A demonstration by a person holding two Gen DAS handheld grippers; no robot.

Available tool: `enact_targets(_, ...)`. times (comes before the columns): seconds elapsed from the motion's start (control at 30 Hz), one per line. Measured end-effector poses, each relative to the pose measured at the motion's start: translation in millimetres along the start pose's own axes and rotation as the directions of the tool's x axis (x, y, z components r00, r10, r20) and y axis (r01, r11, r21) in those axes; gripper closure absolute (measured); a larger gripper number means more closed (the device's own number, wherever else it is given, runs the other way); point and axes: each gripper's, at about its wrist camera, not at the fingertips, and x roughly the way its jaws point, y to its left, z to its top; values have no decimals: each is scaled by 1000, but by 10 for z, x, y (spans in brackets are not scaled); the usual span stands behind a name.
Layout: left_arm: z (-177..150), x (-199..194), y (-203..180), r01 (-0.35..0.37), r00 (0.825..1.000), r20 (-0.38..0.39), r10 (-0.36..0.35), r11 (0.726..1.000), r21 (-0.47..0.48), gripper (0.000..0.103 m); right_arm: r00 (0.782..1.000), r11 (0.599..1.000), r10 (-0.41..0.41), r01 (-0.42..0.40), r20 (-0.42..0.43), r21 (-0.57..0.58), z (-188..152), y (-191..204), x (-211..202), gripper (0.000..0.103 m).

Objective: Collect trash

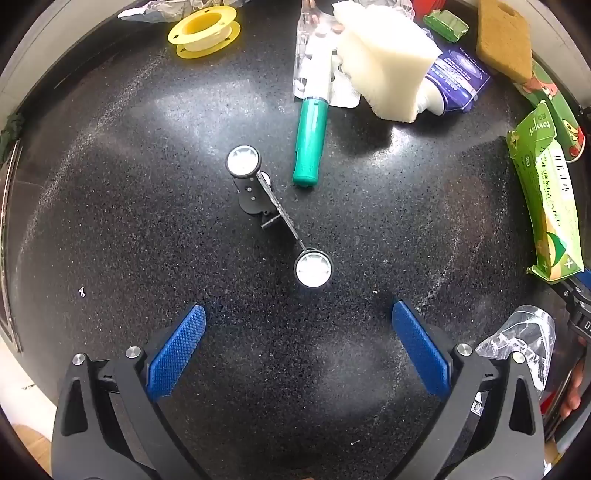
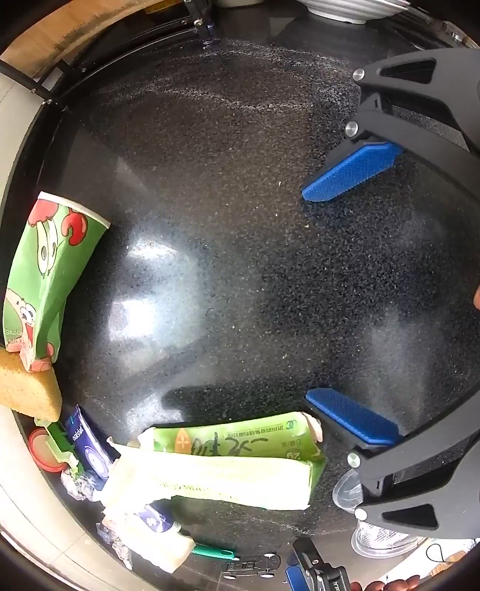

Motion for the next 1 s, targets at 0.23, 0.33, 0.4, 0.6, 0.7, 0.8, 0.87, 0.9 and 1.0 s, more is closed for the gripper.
enact_targets(0.23,-46,-12,37,2,999,40,0,999,-37,5,1000,1000,0,-1,20,21,32,-37,-37,5)
enact_targets(0.33,-68,-23,8,2,999,47,-1,1000,-26,5,1000,1000,-1,0,30,19,-24,-43,-22,5)
enact_targets(0.4,-102,-31,10,2,999,54,-1,1000,-27,5,1000,1000,0,-1,29,15,-43,-55,-17,5)
enact_targets(0.6,-59,-51,0,2,999,53,-2,1000,-1,5,1000,1000,2,-1,22,-17,-97,-1,15,5)
enact_targets(0.7,-29,-75,-4,1,999,49,-1,1000,2,5,1000,999,5,-4,19,-44,-99,4,23,5)
enact_targets(0.8,-16,-71,-9,0,999,48,0,1000,7,5,1000,999,4,-3,16,-46,-107,30,31,5)
enact_targets(0.87,-16,-71,-5,1,999,49,-1,1000,8,5,1000,999,4,-3,18,-46,-112,30,32,5)
enact_targets(0.9,-15,-75,-4,1,999,50,-1,1000,9,5,1000,999,4,-3,19,-46,-110,29,31,5)
enact_targets(1.0,-32,-71,0,1,999,54,-2,1000,8,5,1000,999,4,-3,23,-42,-113,30,31,5)
